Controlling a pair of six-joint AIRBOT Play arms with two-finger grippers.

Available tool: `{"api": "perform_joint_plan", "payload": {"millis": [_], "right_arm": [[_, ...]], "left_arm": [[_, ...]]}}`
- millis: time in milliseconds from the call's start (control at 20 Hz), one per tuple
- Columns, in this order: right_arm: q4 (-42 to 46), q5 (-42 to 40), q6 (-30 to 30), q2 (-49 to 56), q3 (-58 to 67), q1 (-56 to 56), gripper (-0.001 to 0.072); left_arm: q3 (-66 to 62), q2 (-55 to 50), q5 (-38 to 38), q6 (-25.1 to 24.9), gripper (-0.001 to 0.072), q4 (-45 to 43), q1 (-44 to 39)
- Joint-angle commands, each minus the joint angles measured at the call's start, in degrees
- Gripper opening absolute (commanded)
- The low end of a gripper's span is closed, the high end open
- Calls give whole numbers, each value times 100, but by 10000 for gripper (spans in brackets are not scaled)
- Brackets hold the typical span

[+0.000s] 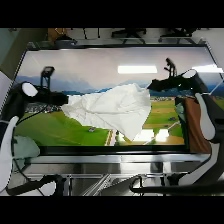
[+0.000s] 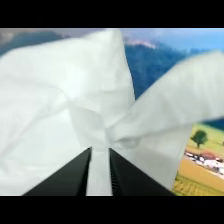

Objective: Fold the shirts.

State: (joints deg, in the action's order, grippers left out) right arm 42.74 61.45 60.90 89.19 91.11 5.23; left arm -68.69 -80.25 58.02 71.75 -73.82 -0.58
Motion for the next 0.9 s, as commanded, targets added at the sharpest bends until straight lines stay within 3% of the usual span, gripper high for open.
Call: {"api": "perform_joint_plan", "payload": {"millis": [0,150,250,500,650,850], "right_arm": [[79,-125,-4,529,-98,-37,287],[83,-57,-2,74,-55,168,313],[122,229,17,-382,-57,420,494],[378,1388,531,-1001,-557,898,495],[374,1222,492,-1281,-1687,844,495],[356,356,446,-1353,-2686,525,494]], "left_arm": [[-109,-1060,201,-15,15,39,22],[-787,-1432,1067,-15,15,39,85],[-1185,-1467,1554,-17,15,33,87],[-1558,-1388,2238,-9,15,39,85],[-1259,-1266,2339,70,15,50,85],[-557,-997,1904,72,15,46,85]]}}
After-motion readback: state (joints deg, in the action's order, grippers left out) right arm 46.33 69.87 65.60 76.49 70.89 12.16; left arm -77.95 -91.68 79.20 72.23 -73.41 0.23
